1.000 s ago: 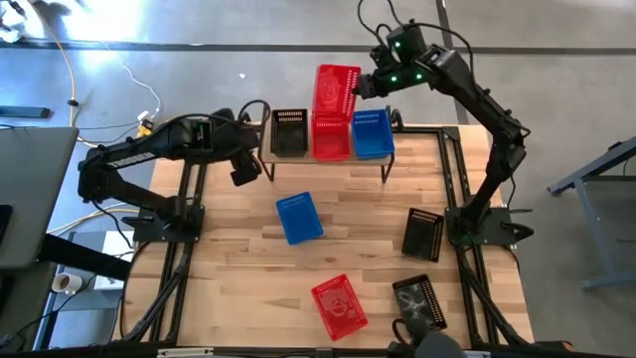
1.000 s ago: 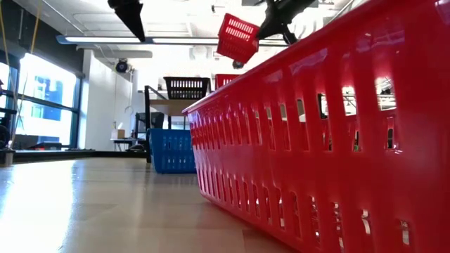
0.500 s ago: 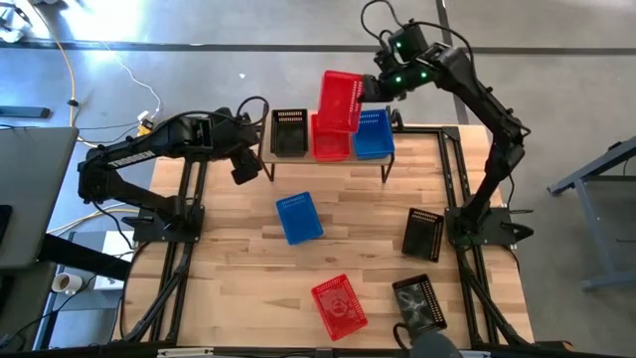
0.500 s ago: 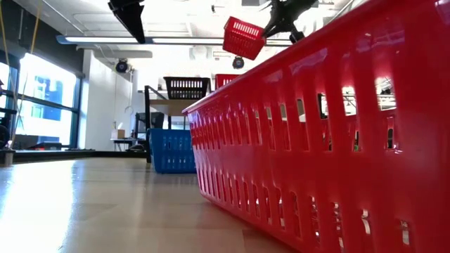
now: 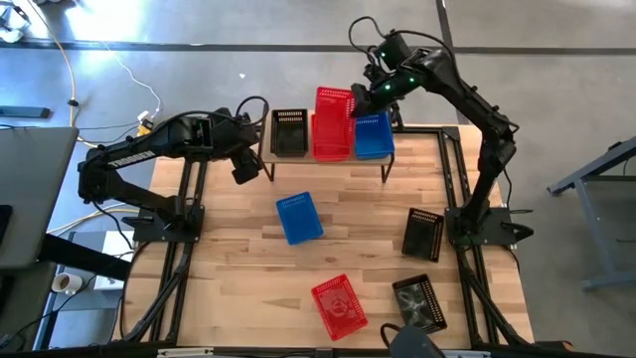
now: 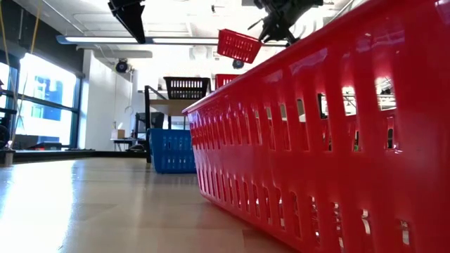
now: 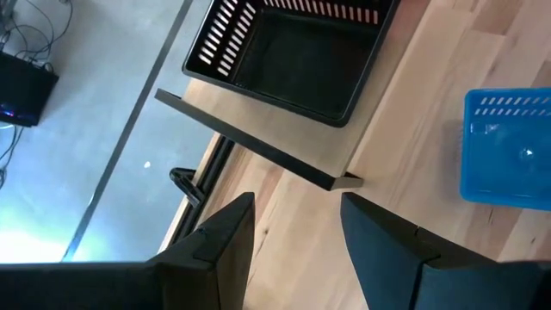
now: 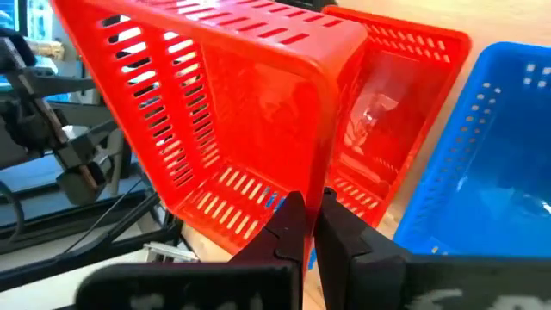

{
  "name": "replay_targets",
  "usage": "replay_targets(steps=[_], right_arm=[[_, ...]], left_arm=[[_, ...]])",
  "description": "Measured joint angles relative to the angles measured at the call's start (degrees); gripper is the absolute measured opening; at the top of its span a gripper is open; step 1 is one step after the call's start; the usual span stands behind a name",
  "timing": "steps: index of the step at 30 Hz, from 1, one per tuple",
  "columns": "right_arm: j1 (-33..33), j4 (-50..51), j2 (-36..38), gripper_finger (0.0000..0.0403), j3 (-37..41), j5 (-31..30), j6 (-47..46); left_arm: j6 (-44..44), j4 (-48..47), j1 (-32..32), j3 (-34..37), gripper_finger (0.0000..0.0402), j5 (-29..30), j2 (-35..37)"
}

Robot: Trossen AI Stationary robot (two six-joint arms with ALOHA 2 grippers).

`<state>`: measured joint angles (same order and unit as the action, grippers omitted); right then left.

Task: Stack baskets on shelf by color
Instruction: Stack the top red bin on top of the red bin on the shelf

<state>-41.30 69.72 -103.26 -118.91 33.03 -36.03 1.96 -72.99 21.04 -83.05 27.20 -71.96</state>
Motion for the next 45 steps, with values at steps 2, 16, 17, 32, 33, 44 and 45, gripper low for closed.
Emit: replay_targets(steps=[2,16,17,32,33,44,45], right_arm=[[0.0,0.1,0.0,0.0000,0.0,0.3,-0.1],[0.2,4.7,-3.3,0.0000,0.0,-0.3,4.0],[0.2,4.7,-3.6,0.0000,0.0,-0.4,4.4],[0.2,4.6,-6.7,0.0000,0.0,0.3,9.0],[0.2,4.6,-6.7,0.0000,0.0,0.3,9.1],[0.1,3.2,-6.7,0.0000,0.0,0.4,10.5],[0.1,3.0,-6.7,0.0001,0.0,0.4,10.4]], left_arm=[[0.0,0.0,0.0,0.0,0.0165,0.0,0.0],[0.3,0.0,0.0,0.0,0.0165,-0.4,0.0],[0.4,0.0,0.0,0.0,0.0165,-0.8,0.0],[0.4,0.0,0.0,0.0,0.0165,-1.5,0.0],[0.4,0.0,0.0,0.0,0.0165,-1.4,0.0],[0.4,0.0,0.0,0.0,0.0165,-1.3,0.0],[0.4,0.0,0.0,0.0,0.0165,-1.3,0.0]])
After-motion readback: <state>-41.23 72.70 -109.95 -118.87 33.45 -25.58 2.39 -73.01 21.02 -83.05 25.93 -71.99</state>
